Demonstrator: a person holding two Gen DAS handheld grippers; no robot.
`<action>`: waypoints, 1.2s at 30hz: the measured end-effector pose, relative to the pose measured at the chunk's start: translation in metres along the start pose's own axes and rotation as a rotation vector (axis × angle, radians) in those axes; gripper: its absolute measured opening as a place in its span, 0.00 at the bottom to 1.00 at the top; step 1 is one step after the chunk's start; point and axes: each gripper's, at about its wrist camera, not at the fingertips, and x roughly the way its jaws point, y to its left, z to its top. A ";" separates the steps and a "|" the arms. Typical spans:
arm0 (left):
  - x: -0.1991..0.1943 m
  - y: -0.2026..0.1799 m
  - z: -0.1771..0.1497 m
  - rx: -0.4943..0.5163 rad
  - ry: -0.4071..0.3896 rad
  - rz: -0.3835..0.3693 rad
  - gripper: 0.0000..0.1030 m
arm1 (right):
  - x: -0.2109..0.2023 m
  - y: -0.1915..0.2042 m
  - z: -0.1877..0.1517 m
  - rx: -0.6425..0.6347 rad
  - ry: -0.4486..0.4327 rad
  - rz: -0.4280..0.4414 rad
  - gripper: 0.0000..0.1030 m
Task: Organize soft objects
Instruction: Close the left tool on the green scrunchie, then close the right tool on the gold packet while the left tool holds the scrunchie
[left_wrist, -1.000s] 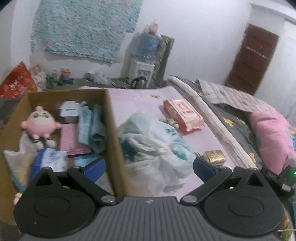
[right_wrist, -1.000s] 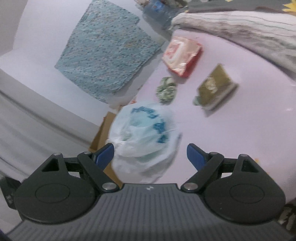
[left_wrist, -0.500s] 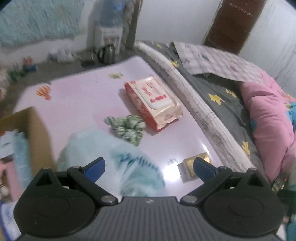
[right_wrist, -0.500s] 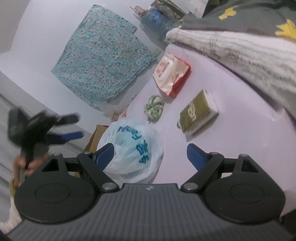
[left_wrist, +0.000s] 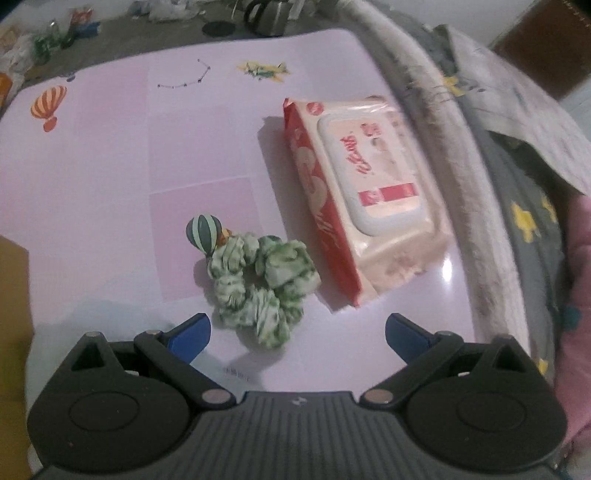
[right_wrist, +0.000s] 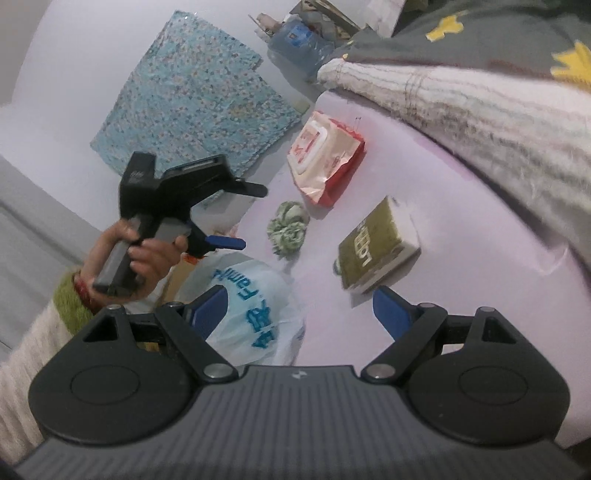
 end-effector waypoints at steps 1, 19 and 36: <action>0.007 -0.001 0.003 0.001 0.010 0.009 0.95 | 0.001 0.002 0.002 -0.022 0.000 -0.014 0.84; 0.047 0.031 0.018 -0.130 0.042 0.009 0.30 | 0.015 0.046 0.037 -0.426 0.065 -0.141 0.85; 0.007 0.048 0.004 -0.179 -0.040 -0.049 0.24 | 0.143 0.066 0.037 -1.037 0.525 -0.225 0.88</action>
